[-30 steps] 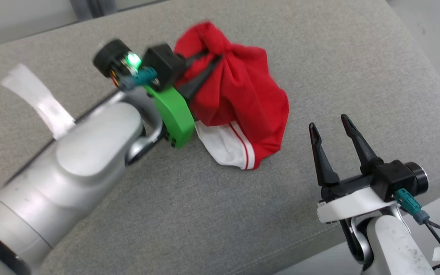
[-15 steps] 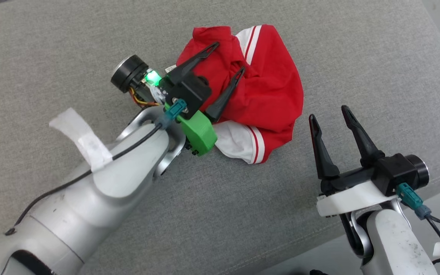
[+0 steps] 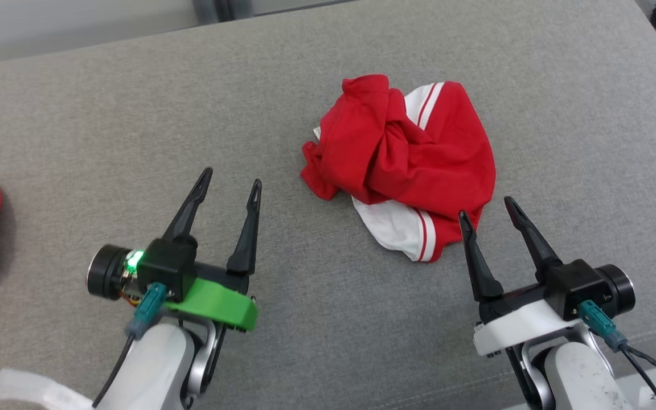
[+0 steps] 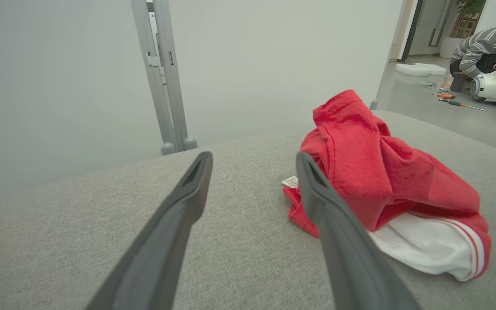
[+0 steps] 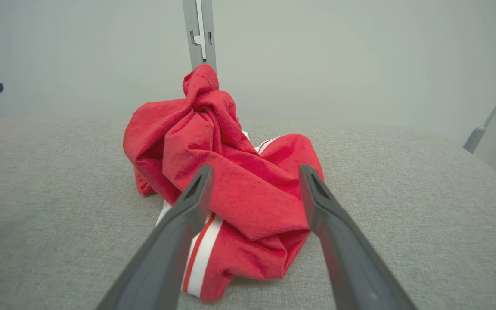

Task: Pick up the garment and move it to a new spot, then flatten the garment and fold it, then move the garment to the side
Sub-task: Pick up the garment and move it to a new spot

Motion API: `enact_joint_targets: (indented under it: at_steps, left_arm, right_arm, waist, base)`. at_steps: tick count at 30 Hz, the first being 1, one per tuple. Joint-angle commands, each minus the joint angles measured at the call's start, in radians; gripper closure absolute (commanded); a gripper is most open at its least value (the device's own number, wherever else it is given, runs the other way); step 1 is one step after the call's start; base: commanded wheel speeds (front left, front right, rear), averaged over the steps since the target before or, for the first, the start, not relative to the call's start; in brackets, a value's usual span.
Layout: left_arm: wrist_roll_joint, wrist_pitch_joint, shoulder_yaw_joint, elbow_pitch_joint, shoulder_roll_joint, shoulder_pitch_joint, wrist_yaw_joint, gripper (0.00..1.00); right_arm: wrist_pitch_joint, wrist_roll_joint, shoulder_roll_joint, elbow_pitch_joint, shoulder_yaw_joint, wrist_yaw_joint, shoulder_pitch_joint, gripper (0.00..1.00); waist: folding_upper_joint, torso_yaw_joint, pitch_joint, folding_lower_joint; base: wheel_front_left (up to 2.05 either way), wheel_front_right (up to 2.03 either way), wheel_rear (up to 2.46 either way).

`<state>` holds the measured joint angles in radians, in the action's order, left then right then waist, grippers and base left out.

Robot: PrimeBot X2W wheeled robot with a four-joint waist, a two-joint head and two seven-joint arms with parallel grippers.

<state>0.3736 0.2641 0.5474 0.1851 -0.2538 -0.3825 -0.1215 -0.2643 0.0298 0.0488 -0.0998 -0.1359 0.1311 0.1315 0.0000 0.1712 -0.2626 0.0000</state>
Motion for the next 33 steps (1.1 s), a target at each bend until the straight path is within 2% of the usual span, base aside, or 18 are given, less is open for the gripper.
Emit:
enact_joint_targets:
  at_steps: [1,9,14,15,19,26,33]
  left_arm:
    - [-0.022,0.0,-0.034,-0.021,0.012,0.063,0.006,0.0]
    - [-0.112,0.0,-0.26,-0.09,0.1,0.322,0.024,0.0]
    - [-0.165,0.0,-0.365,-0.124,0.156,0.438,0.067,0.0]
    - [-0.186,0.0,-0.371,-0.136,0.162,0.456,0.085,0.0]
    - [-0.235,0.0,-0.412,-0.152,0.184,0.512,0.103,0.0]
    - [-0.213,0.0,-0.45,-0.127,0.203,0.567,0.13,0.0]
    - [-0.19,0.0,-0.436,-0.118,0.203,0.584,0.133,0.0]
  right_arm:
    - [0.0,-0.007,0.003,-0.007,0.007,-0.001,-0.025,0.0]
    - [0.0,-0.011,0.003,-0.024,0.026,-0.001,-0.1,0.0]
    - [0.0,-0.001,0.003,-0.028,0.041,-0.001,-0.146,0.0]
    - [0.0,0.001,0.002,-0.03,0.04,-0.001,-0.156,0.0]
    - [0.0,-0.006,0.003,-0.039,0.029,-0.001,-0.184,0.0]
    - [0.0,0.001,0.002,-0.051,0.008,-0.001,-0.221,0.0]
    - [0.0,-0.006,0.002,-0.051,-0.007,-0.001,-0.226,0.0]
  waist:
    - [0.0,-0.105,0.11,0.0]
    - [0.0,-0.164,0.214,0.0]
    - [0.0,-0.169,0.264,0.0]
    - [0.0,-0.168,0.271,0.0]
    - [0.0,-0.169,0.297,0.0]
    - [0.0,-0.17,0.326,0.0]
    - [0.0,-0.171,0.329,0.0]
  base:
    - [0.0,0.0,0.0]
    - [0.0,0.0,0.0]
    - [0.0,0.0,0.0]
    - [0.0,0.0,0.0]
    - [0.0,0.0,0.0]
    - [0.0,0.0,0.0]
    - [0.0,0.0,0.0]
